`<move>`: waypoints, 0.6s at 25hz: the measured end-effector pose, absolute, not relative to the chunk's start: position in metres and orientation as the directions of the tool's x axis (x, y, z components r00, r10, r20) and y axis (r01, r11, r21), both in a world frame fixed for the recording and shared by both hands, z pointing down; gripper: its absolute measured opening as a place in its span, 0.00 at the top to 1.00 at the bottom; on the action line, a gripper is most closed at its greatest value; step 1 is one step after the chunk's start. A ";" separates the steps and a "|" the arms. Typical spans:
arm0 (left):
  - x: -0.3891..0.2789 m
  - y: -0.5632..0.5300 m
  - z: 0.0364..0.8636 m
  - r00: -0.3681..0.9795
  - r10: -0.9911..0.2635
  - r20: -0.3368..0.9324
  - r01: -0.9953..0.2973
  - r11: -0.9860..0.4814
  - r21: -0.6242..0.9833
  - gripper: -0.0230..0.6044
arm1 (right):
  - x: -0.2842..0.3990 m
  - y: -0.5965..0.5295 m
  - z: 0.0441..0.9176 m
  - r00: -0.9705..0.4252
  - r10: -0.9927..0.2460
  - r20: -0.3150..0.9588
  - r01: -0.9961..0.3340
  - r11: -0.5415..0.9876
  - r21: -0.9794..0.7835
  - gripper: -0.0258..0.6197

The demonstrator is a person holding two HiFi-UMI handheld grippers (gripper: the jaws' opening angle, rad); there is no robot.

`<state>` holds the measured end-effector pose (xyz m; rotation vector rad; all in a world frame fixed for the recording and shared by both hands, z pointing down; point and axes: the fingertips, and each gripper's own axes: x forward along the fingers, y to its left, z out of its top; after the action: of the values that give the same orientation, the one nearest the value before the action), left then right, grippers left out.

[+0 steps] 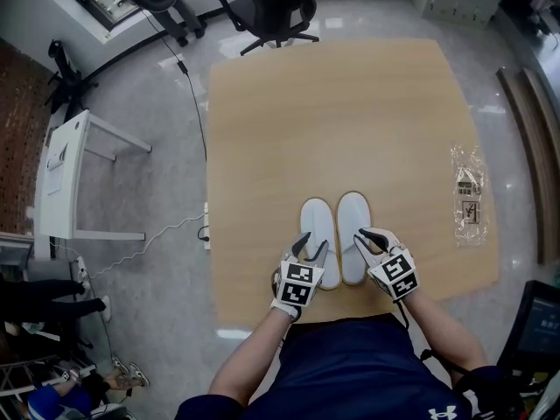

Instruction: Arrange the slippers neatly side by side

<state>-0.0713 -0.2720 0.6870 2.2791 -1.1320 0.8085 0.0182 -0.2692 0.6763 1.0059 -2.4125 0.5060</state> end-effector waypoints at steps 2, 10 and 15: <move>-0.064 -0.274 0.649 0.534 -0.586 0.609 -0.820 -0.533 0.207 0.73 | 0.022 -0.273 0.657 -0.621 -0.595 0.510 -0.754 0.631 -0.181 0.91; -0.044 -0.268 0.553 0.639 -0.659 0.398 -0.765 -0.599 0.236 0.96 | 0.024 -0.284 0.569 -0.637 -0.695 0.333 -0.770 0.599 -0.221 0.94; -0.034 -0.265 0.519 0.657 -0.688 0.308 -0.751 -0.632 0.191 0.96 | 0.017 -0.281 0.527 -0.652 -0.717 0.246 -0.758 0.616 -0.215 0.94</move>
<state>-0.0336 -0.2645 0.5194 2.5743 -1.1495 0.2971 0.0170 -0.2810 0.5265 1.2398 -2.7003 0.4554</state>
